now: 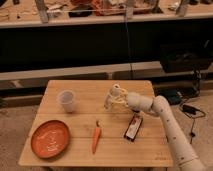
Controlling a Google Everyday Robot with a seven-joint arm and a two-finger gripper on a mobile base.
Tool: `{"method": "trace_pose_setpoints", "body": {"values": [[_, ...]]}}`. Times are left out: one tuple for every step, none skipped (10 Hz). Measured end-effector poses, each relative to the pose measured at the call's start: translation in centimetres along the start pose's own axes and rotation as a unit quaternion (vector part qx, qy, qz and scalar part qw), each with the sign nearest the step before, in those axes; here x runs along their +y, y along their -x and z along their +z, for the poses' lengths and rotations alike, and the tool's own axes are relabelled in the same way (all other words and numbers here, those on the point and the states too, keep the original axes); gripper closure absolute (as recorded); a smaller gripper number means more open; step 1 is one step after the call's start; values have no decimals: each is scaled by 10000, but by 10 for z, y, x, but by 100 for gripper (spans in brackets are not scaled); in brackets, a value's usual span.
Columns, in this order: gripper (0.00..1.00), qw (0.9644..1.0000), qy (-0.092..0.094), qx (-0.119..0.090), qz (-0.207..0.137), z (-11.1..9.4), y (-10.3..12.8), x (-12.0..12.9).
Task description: Stand the bottle upright
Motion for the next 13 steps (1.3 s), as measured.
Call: {"method": "trace_pose_setpoints", "body": {"values": [[98, 10000, 66, 19, -57, 2, -3, 3], [90, 9998, 139, 33, -112, 4, -5, 7], [81, 9996, 225, 47, -156, 8, -8, 11], [70, 9993, 291, 76, -217, 10, -11, 14], [61, 9989, 349, 123, -294, 11, -14, 17], [50, 9982, 427, 207, -379, 11, -18, 21], [40, 9972, 504, 305, -461, 11, -20, 23], [28, 9959, 599, 412, -546, 13, -24, 27], [23, 9952, 652, 452, -581, 14, -26, 29], [20, 9948, 704, 434, -597, 16, -29, 32], [20, 9948, 748, 401, -554, 17, -33, 36], [20, 9952, 783, 350, -470, 17, -40, 40], [20, 9954, 814, 290, -420, 17, -43, 43]]}}
